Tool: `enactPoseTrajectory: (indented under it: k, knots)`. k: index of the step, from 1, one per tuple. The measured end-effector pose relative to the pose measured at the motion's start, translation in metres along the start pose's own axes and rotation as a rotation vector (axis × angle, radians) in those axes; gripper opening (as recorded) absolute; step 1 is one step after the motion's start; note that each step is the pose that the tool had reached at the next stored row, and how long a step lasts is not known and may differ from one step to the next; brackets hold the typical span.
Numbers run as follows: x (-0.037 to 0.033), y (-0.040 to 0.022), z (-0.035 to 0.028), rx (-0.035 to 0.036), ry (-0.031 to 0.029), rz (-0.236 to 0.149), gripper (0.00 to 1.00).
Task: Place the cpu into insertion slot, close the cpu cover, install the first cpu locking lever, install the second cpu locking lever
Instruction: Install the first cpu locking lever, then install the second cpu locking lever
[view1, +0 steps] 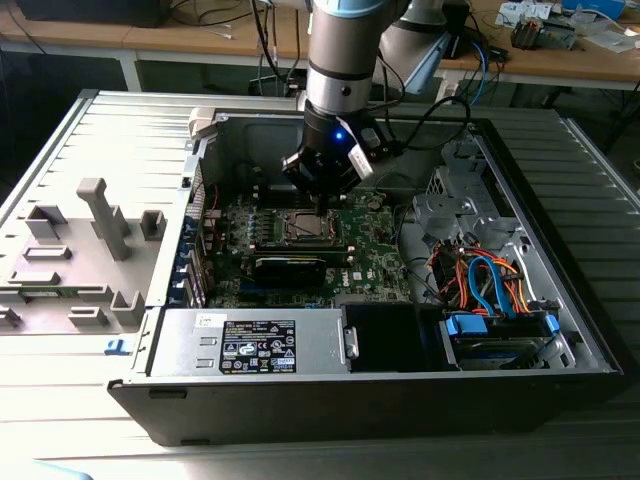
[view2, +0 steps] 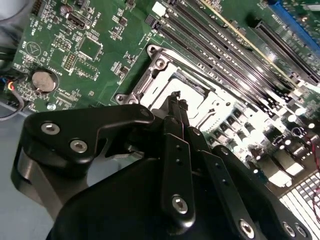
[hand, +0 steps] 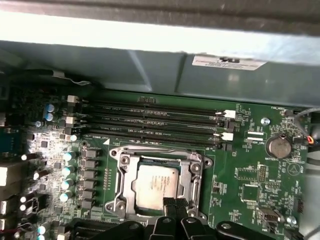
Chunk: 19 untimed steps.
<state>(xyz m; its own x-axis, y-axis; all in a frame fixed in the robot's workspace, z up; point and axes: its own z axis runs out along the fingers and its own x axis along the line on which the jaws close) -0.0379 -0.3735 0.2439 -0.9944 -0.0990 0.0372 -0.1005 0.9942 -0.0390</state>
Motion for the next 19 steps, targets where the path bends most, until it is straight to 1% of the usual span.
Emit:
enactPoseTrajectory:
  k: [3, 5, 13, 14, 17, 19]
  knots:
    - [0.0001, -0.0002, -0.0035, -0.0001, 0.0, 0.0, 0.11]
    - [0.0001, -0.0001, -0.0037, -0.0011, -0.0003, 0.0, 0.11]
    - [0.0002, -0.0008, -0.004, -0.0009, 0.0001, 0.0, 0.11]
    - [0.0002, -0.002, -0.0038, -0.001, 0.0, 0.0, 0.11]
    - [0.0002, -0.008, -0.0033, -0.0012, 0.0001, 0.0, 0.11]
    - [0.0003, -0.0181, -0.0023, -0.0012, 0.0002, 0.0, 0.11]
